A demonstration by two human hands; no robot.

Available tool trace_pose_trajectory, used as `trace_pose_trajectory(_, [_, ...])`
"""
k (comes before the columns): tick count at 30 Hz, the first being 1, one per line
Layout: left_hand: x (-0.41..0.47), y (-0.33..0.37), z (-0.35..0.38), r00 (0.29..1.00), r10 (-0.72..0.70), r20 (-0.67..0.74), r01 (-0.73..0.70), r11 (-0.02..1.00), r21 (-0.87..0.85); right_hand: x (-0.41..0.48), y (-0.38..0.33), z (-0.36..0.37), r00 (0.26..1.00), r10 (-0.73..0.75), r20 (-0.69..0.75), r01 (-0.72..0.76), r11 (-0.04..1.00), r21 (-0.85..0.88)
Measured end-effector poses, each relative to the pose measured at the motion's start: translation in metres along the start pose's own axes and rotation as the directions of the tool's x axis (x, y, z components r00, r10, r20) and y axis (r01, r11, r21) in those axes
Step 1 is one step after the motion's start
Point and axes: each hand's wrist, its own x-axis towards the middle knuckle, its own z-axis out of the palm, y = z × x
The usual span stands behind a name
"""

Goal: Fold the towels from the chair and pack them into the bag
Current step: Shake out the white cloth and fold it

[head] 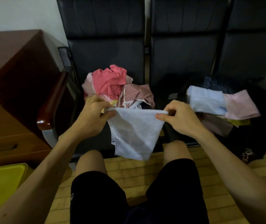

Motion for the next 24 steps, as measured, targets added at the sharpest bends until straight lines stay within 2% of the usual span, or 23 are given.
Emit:
trace_pose_trajectory(2, [-0.007,-0.002,0.003,0.998,0.041,0.053,-0.035,0.994,-0.105,-0.007,0.011,0.006,0.994,0.037,0.107,-0.065,0.960,0.273])
trace_pose_trajectory(3, [-0.012,-0.001,0.003,0.994,0.062,0.094,-0.038,0.971,-0.238,-0.011,0.015,0.008,0.986,0.054,0.160,-0.116,0.907,0.405])
trace_pose_trajectory(5, [-0.022,0.005,0.002,0.985,0.077,0.155,0.020,0.840,-0.542,-0.019,0.021,0.013,0.967,0.095,0.235,-0.221,0.774,0.594])
trace_pose_trajectory(7, [-0.029,0.014,0.004,0.987,0.010,0.161,0.108,0.699,-0.707,-0.024,0.018,0.014,0.963,0.106,0.248,-0.256,0.651,0.715])
trace_pose_trajectory(9, [-0.028,0.021,0.010,0.986,-0.076,0.146,0.162,0.606,-0.778,-0.025,0.013,0.017,0.967,0.129,0.218,-0.253,0.536,0.805])
trace_pose_trajectory(12, [-0.022,0.034,0.019,0.988,-0.151,0.032,0.121,0.634,-0.764,-0.023,0.004,0.026,0.949,0.247,0.193,-0.264,0.295,0.918])
trace_pose_trajectory(13, [-0.020,0.037,0.021,0.986,-0.166,-0.017,0.097,0.654,-0.750,-0.027,0.008,0.038,0.926,0.306,0.221,-0.326,0.350,0.879])
trace_pose_trajectory(14, [-0.018,0.039,0.023,0.982,-0.174,-0.066,0.068,0.663,-0.745,-0.034,0.010,0.049,0.900,0.352,0.256,-0.408,0.477,0.778])
trace_pose_trajectory(15, [-0.016,0.040,0.025,0.978,-0.180,-0.105,0.041,0.660,-0.750,-0.045,0.013,0.061,0.878,0.356,0.321,-0.478,0.612,0.629])
trace_pose_trajectory(16, [-0.015,0.042,0.025,0.973,-0.185,-0.136,0.018,0.651,-0.759,-0.056,0.012,0.074,0.852,0.307,0.424,-0.513,0.655,0.555])
trace_pose_trajectory(18, [-0.010,0.039,0.025,0.965,-0.197,-0.170,-0.001,0.651,-0.759,-0.073,0.017,0.097,0.790,0.148,0.595,-0.551,0.598,0.582])
trace_pose_trajectory(24, [-0.006,0.001,0.019,0.957,-0.241,-0.163,0.078,0.752,-0.655,-0.079,0.017,0.094,0.787,0.059,0.614,-0.599,0.306,0.740])
